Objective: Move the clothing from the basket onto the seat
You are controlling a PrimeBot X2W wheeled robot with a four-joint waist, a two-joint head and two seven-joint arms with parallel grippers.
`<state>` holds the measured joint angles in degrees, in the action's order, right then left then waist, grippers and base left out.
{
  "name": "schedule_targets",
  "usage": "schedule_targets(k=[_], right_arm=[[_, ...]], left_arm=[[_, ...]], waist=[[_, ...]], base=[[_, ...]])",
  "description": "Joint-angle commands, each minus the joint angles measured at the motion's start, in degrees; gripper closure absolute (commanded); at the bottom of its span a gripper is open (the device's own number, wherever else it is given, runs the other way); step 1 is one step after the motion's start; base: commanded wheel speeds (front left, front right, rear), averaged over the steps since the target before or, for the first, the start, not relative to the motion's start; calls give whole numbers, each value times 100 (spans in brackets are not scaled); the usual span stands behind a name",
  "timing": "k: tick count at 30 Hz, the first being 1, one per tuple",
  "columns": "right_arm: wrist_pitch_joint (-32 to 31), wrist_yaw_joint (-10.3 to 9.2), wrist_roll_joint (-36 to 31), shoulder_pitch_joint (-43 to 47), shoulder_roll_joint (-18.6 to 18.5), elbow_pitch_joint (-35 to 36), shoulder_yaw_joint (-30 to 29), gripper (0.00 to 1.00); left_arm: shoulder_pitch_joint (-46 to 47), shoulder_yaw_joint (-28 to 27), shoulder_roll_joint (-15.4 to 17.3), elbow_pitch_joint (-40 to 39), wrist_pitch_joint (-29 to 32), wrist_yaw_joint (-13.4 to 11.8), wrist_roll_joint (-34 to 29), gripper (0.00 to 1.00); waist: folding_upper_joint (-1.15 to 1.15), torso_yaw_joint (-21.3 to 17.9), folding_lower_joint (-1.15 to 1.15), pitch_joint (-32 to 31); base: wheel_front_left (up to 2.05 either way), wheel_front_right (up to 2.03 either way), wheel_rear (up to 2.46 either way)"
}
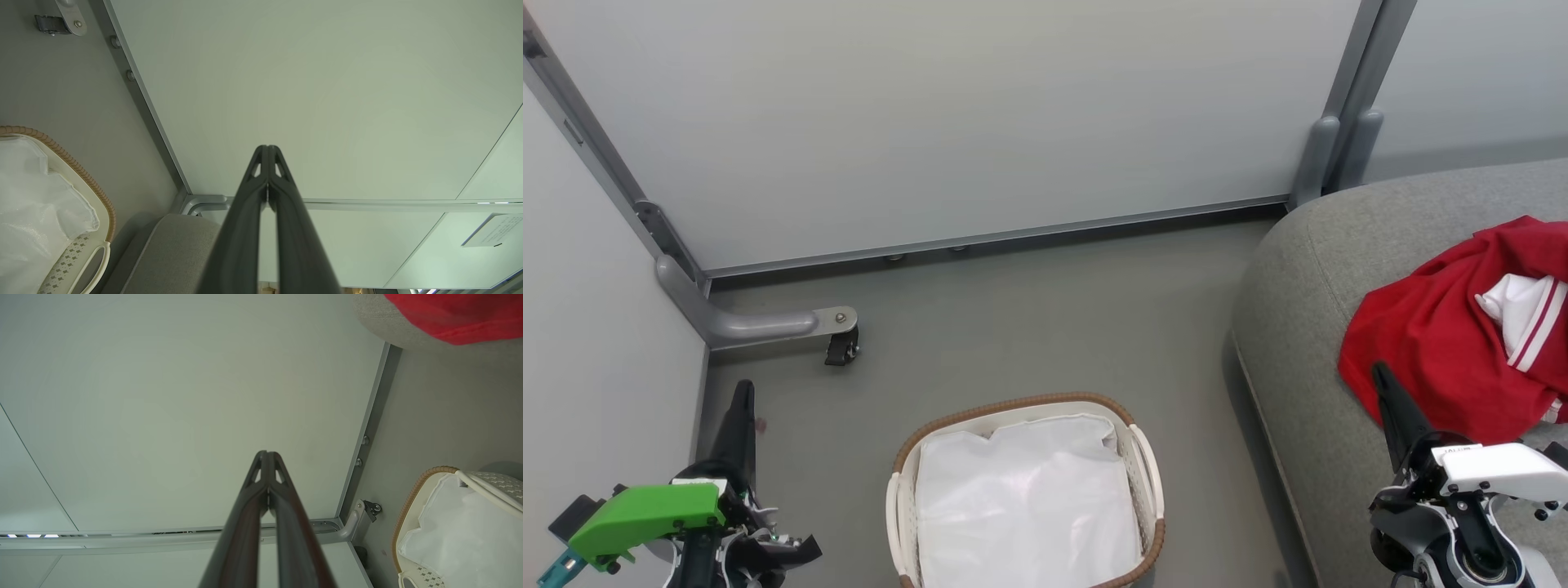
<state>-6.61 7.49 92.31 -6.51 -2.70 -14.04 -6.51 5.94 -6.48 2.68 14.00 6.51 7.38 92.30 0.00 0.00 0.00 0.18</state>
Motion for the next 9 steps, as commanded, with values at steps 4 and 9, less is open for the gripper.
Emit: schedule_targets(k=[4,9], right_arm=[[-9,-1,19,60,-34,16,-12,100],[-9,-1,19,60,-34,16,-12,100]], left_arm=[[57,-15,38,-8,26,20,20,100],[56,-15,38,-8,26,20,20,100]], waist=[[0,0,0,0],[0,0,0,0]], base=[[0,0,0],[0,0,0]])
